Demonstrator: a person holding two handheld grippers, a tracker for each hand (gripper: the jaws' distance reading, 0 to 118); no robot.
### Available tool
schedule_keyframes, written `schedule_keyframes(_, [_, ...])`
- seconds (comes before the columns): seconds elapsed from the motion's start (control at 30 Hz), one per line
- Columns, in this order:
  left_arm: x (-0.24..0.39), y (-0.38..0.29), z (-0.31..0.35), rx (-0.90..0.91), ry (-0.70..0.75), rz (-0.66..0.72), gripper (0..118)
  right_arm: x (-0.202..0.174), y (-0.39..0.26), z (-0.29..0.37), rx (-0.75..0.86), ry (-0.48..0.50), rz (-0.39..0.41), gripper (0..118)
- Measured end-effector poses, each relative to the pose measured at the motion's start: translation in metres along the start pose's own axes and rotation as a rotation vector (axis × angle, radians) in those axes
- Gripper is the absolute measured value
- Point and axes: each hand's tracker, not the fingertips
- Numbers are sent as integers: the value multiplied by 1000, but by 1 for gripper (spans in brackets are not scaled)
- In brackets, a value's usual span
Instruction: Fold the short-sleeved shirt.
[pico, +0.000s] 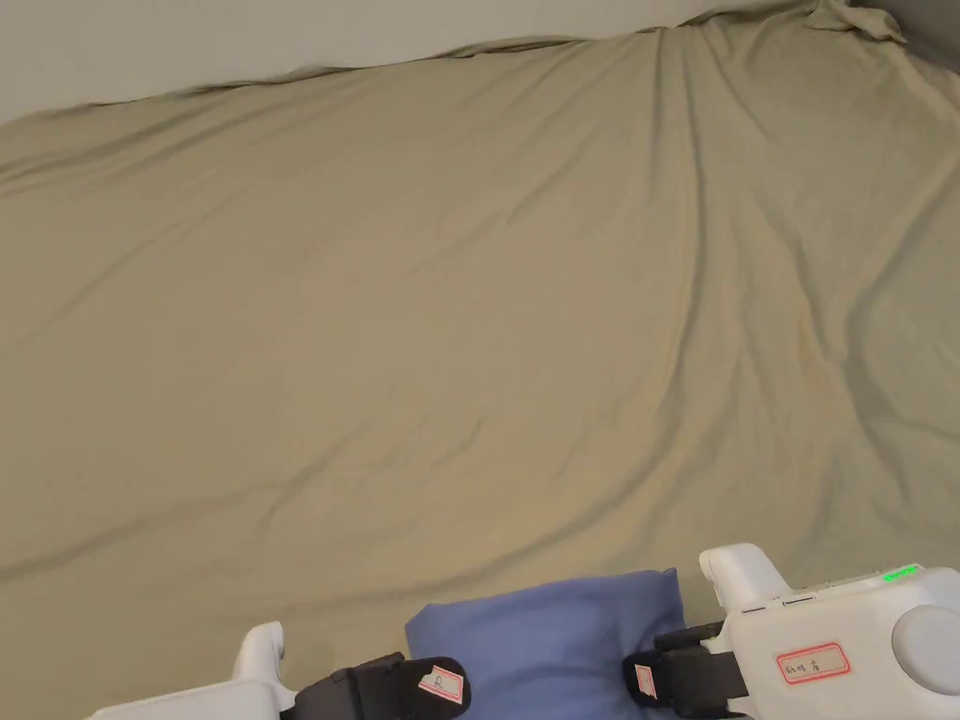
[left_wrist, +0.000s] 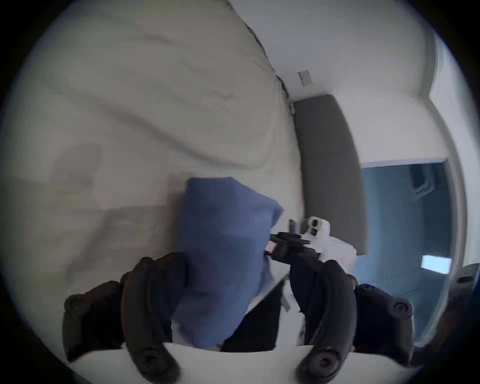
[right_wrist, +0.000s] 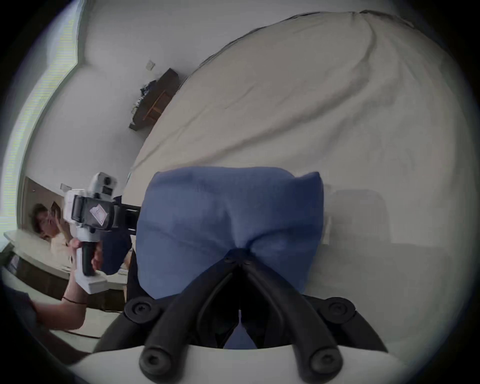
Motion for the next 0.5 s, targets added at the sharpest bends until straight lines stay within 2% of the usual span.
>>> schedule_keyframes(0.13, [-6, 5, -32, -37, 23, -105, 90, 3, 4, -1, -12, 22, 19, 2])
schedule_keyframes(0.23, [-10, 6, -32, -19, -43, -123, 91, 7, 4, -2, -12, 42, 18, 2])
schedule_keyframes(0.3, [-15, 5, -21, -31, -34, -128, 83, 9, 4, -2, -13, 56, 11, 2])
schedule_keyframes(0.37, [-12, 5, -5, -8, 109, -85, 80, 8, 2, -2, -8, 58, 13, 2])
schedule_keyframes(0.43, [-14, 6, -8, 19, 152, -144, 80, 8, 2, -3, -4, 66, 10, 2])
schedule_keyframes(0.47, [-10, 6, -20, -12, 222, -162, 80, 9, 2, -4, -2, 68, 10, 2])
schedule_keyframes(0.5, [-5, 3, -30, -7, 181, -189, 80, 9, 2, -5, -3, 65, 12, 2])
